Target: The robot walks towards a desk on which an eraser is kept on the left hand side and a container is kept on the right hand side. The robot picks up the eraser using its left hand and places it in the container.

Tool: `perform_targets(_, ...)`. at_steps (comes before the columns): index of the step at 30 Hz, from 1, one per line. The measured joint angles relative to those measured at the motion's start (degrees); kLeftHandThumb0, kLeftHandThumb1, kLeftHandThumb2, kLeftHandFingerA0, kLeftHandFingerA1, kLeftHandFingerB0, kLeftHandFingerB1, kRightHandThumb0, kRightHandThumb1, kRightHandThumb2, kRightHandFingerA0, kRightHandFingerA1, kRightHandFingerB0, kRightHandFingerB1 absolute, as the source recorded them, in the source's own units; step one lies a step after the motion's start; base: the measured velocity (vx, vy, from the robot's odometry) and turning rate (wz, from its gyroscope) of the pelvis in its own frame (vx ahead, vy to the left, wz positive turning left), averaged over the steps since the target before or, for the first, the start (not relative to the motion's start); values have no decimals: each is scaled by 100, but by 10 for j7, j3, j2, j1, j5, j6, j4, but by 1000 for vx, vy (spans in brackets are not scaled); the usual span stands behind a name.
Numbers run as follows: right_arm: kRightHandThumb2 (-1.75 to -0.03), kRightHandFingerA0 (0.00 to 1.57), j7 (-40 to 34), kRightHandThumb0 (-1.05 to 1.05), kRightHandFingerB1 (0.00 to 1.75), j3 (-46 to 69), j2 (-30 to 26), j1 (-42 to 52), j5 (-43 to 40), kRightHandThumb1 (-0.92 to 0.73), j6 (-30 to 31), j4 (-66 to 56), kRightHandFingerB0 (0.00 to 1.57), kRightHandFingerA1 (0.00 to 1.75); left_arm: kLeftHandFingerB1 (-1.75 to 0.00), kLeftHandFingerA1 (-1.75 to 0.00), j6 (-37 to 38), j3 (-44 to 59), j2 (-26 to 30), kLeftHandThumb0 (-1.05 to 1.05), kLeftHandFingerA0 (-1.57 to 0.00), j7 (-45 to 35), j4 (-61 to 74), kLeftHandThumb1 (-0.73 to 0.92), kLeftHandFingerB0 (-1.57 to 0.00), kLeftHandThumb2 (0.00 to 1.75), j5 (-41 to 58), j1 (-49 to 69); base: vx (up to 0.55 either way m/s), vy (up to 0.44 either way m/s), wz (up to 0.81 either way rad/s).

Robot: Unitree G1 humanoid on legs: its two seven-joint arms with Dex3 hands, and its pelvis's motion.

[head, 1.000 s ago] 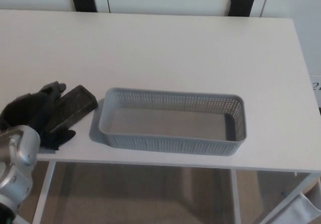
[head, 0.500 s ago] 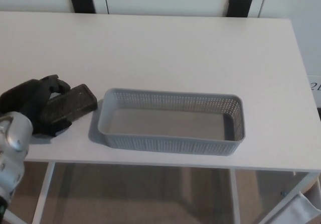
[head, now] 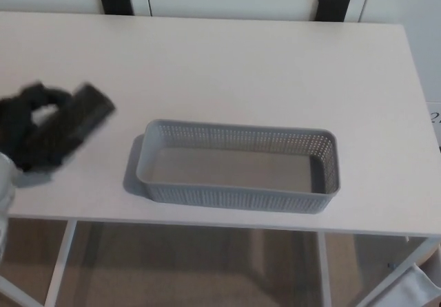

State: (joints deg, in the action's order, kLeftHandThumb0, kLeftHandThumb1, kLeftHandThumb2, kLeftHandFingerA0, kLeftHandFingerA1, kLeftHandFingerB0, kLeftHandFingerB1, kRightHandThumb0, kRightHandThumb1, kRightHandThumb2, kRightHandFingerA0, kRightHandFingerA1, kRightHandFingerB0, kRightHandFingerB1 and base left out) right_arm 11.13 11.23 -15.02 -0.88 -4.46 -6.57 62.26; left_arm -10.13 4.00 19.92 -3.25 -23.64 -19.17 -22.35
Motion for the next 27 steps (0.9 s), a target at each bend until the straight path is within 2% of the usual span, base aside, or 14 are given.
perform_targets(6,-65,51,1,-45,47,0,-1,0,0,-30,2,3,33,61,-87,-146,0,-1,-10,-22,-87,7,100,82,-77,65,9,-5,0,0,0)
perform_targets(8,-65,51,1,-46,47,-1,-1,0,1,-30,2,3,33,61,-84,-149,0,-14,-17,-20,-88,6,140,80,-78,68,9,0,0,0,0)
perform_targets(9,-65,52,1,-45,47,-2,-1,0,1,-29,2,3,34,61,-85,-150,0,-24,-19,-20,-89,5,165,81,-78,64,9,4,0,0,0)
perform_targets(11,-65,51,1,-47,47,-2,-1,0,2,-29,2,3,34,61,-79,-159,0,-42,-22,-13,-82,3,202,78,-81,64,8,12,0,0,0)
perform_targets(14,-65,51,1,-47,47,-2,-1,1,2,-29,2,4,33,60,-72,-151,0,-83,-27,-9,-77,-3,262,78,-81,63,1,20,0,0,0)
perform_targets(17,-65,50,1,-47,47,-3,-1,-1,2,-29,2,4,33,60,-69,-145,1,-136,-29,-7,-80,-9,308,77,-81,62,-11,22,0,0,0)
perform_targets(18,-65,51,1,-46,47,-4,-1,-2,2,-29,2,4,33,61,-72,-151,1,-147,-29,-3,-81,-10,313,78,-83,61,-14,22,0,0,0)
perform_targets(23,-65,51,2,-47,47,-10,-2,-2,3,-29,2,1,33,61,-70,-155,16,-213,-33,-11,-80,-10,302,77,-81,59,-44,18,0,0,0)
perform_targets(24,-65,51,2,-46,47,-10,-2,-2,3,-30,2,1,33,61,-69,-162,19,-220,-34,-12,-75,-9,295,81,-81,53,-49,17,0,0,0)
perform_targets(25,-65,51,2,-46,47,-11,-2,-2,3,-30,2,1,33,61,-77,-160,23,-229,-35,-11,-78,-6,283,80,-79,58,-56,14,0,0,0)
perform_targets(27,-65,52,3,-46,47,-12,-2,-2,4,-30,2,0,34,61,-107,-165,29,-241,-40,-11,-74,-1,259,82,-68,55,-66,7,0,0,0)
